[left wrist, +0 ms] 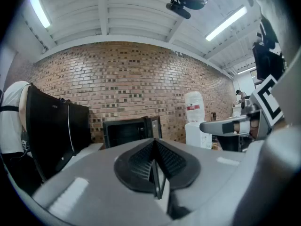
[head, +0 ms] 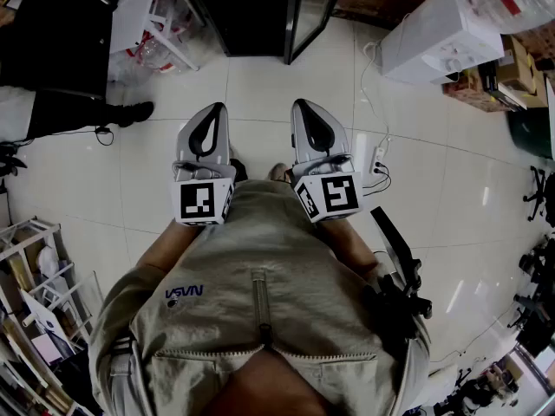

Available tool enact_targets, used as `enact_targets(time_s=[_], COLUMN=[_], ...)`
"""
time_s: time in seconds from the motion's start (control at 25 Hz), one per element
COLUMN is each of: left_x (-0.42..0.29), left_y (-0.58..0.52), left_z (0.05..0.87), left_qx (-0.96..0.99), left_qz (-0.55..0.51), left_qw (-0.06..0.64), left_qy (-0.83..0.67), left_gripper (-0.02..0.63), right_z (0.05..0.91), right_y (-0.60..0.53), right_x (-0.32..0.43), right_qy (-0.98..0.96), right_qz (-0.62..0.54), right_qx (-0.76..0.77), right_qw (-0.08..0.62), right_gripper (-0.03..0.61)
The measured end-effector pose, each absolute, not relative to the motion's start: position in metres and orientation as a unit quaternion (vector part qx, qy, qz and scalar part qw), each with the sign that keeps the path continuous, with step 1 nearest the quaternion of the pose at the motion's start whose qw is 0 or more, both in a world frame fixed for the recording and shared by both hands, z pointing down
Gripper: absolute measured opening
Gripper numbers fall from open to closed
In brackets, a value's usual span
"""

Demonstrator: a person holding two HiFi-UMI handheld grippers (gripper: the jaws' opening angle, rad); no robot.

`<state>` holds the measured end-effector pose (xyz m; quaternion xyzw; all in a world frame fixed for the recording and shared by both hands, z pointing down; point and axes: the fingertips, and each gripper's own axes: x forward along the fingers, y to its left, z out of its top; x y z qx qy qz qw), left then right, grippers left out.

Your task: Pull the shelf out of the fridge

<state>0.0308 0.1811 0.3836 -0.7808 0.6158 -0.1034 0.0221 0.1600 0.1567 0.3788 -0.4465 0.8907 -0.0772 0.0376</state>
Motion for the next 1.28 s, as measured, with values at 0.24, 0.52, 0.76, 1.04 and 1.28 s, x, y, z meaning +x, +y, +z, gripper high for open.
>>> enact_targets(time_s=[0.24,0.52,0.76,1.04,1.28], left_x=[0.021,-0.008,-0.068,-0.117,-0.136], left_y=[0.149,0.087,0.029,-0.028,-0.075], left_z=[0.383,0.384,0.386,0.366,0.352], left_qx=[-0.794,-0.818,-0.829,-0.837,-0.834], left_qz=[-0.078,-0.051,-0.046,-0.03,-0.021], left_qw=[0.009,0.008,0.004,0.021,0.036], left_qy=[0.603,0.573,0.557,0.546,0.551], left_gripper=[0.006,0.006,0.006,0.006,0.006], right_z=[0.384,0.383,0.382,0.366,0.348], right_y=[0.132,0.083,0.03,-0.026,-0.078], right_x=[0.141,0.111,0.05,0.008,-0.02], right_qy=[0.889,0.873,0.865,0.848,0.848], right_qz=[-0.072,-0.059,-0.054,-0.035,-0.007], right_qx=[-0.452,-0.484,-0.499,-0.528,-0.53], right_qw=[0.026,0.001,-0.013,-0.018,-0.018], right_gripper=[0.002,0.002,0.002,0.002,0.002])
